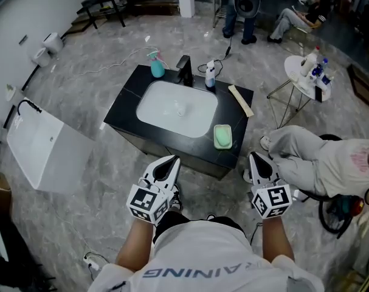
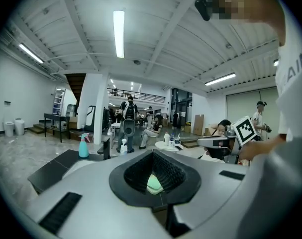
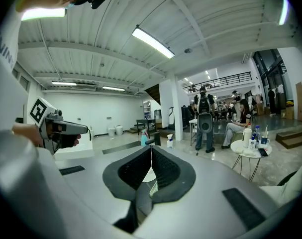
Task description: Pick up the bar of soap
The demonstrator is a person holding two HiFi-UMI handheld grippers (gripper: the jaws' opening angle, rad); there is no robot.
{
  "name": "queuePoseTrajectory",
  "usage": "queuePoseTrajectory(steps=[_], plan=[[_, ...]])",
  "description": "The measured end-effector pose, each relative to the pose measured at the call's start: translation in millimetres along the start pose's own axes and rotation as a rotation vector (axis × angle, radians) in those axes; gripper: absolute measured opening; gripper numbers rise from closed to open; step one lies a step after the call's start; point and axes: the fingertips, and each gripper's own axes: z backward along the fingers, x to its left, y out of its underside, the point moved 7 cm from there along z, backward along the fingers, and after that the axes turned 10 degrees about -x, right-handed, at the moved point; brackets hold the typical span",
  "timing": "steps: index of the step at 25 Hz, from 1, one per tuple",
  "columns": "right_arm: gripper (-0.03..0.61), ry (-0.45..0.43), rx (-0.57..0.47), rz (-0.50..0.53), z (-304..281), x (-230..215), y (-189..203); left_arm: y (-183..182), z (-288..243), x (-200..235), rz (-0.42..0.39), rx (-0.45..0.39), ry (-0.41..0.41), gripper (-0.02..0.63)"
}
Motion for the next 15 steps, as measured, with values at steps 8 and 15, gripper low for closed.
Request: queuePoseTrajectory(steps=[8, 15], plan=[[0.015, 0.084, 0.006, 0.029, -75, 29, -13, -13, -38, 91, 0.013, -0.014, 0.092, 0.003], [0.015, 0.176, 0.046, 0.035, -127, 55, -15, -14, -60, 163, 0.019, 0.007, 0.177, 0.003]])
